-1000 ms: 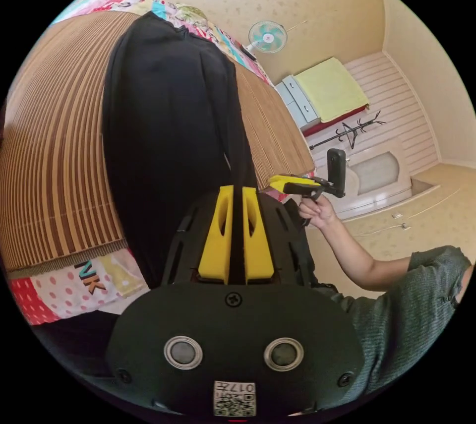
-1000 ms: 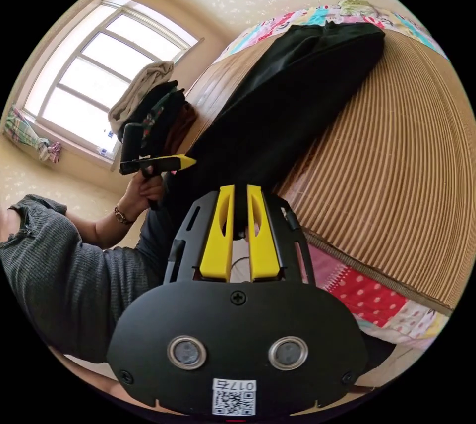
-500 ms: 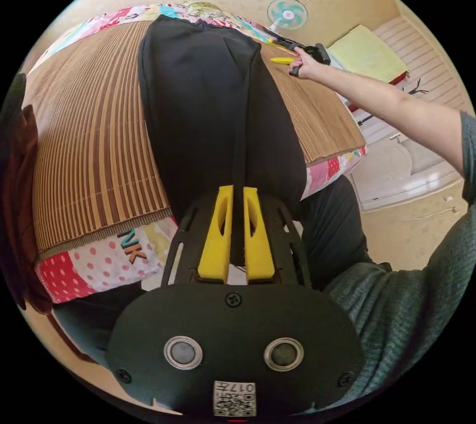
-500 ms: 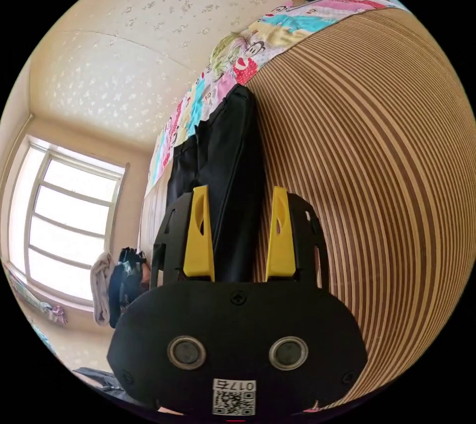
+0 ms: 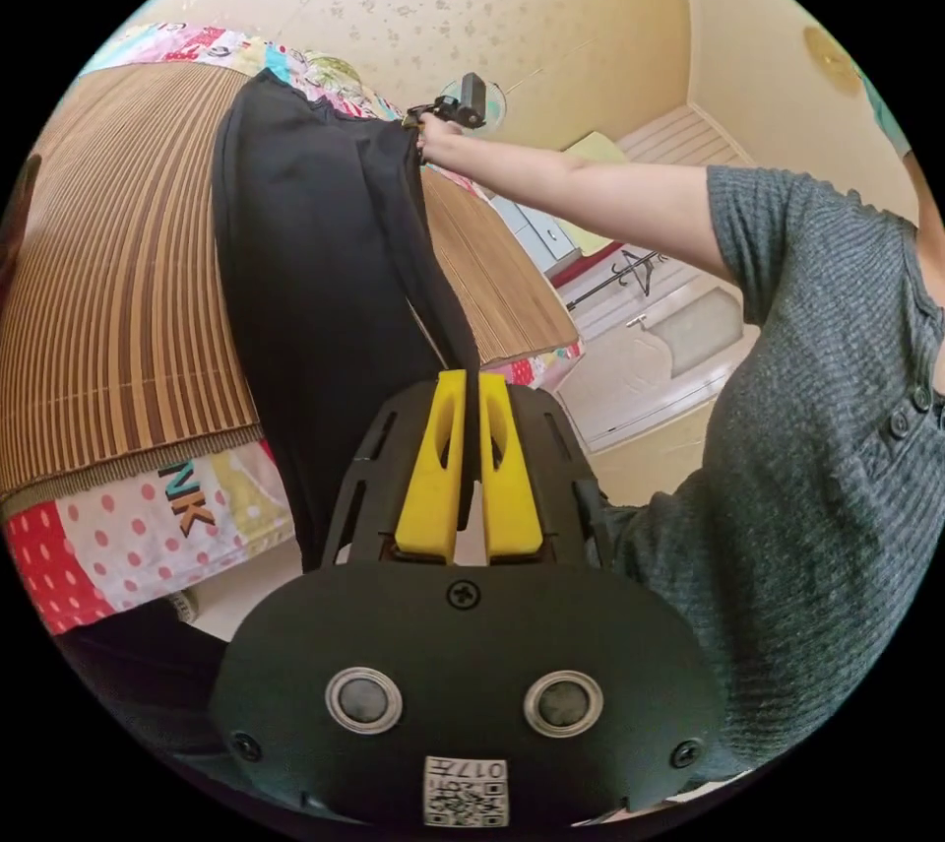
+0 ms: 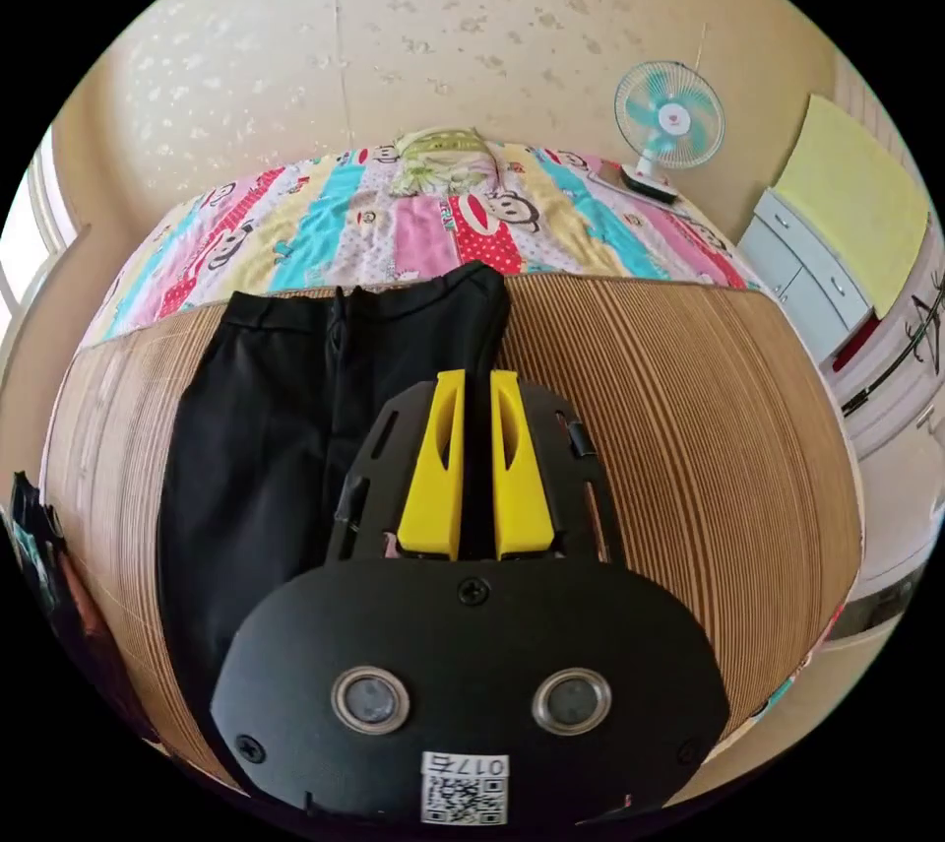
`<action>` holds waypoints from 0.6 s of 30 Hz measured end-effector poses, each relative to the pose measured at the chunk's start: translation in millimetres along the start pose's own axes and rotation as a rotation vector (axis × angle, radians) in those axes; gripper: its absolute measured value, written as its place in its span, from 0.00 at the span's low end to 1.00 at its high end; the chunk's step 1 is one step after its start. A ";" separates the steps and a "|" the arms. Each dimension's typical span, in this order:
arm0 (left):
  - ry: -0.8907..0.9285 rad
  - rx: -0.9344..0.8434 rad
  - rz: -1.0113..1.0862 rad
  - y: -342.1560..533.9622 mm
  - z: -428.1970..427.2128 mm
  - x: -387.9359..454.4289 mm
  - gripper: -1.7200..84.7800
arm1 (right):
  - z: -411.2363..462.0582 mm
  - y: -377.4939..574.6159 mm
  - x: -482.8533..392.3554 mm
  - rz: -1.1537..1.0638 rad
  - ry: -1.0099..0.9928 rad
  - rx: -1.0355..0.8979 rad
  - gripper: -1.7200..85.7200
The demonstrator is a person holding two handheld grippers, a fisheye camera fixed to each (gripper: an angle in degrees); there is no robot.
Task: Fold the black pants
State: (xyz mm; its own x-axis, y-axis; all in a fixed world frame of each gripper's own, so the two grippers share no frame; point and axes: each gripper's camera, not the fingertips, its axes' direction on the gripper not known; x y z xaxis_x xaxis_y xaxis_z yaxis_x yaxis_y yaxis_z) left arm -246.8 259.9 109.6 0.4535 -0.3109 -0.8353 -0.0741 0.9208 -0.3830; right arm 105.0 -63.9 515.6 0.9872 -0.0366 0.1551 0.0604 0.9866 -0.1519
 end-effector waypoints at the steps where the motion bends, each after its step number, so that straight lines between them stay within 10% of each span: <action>1: -0.021 0.011 -0.008 5.0 -7.5 1.8 0.02 | -18.7 -1.2 -32.2 -0.045 -0.011 0.073 0.05; 10: -0.207 0.022 -0.245 77.5 -59.6 -9.0 0.04 | -7.7 36.6 -158.6 -0.042 -0.610 -0.092 0.04; 18: -0.194 -0.114 -0.218 82.2 -57.8 -15.6 0.05 | -73.7 203.3 -107.1 -0.350 -0.498 -0.124 0.07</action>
State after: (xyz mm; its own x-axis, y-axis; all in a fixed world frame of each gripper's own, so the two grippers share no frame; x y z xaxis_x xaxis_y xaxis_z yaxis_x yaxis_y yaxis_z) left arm -311.3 326.8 68.4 0.6302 -0.4370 -0.6418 -0.0505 0.8017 -0.5955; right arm 22.5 128.9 396.2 0.7205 -0.2465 0.6482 0.4141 0.9027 -0.1170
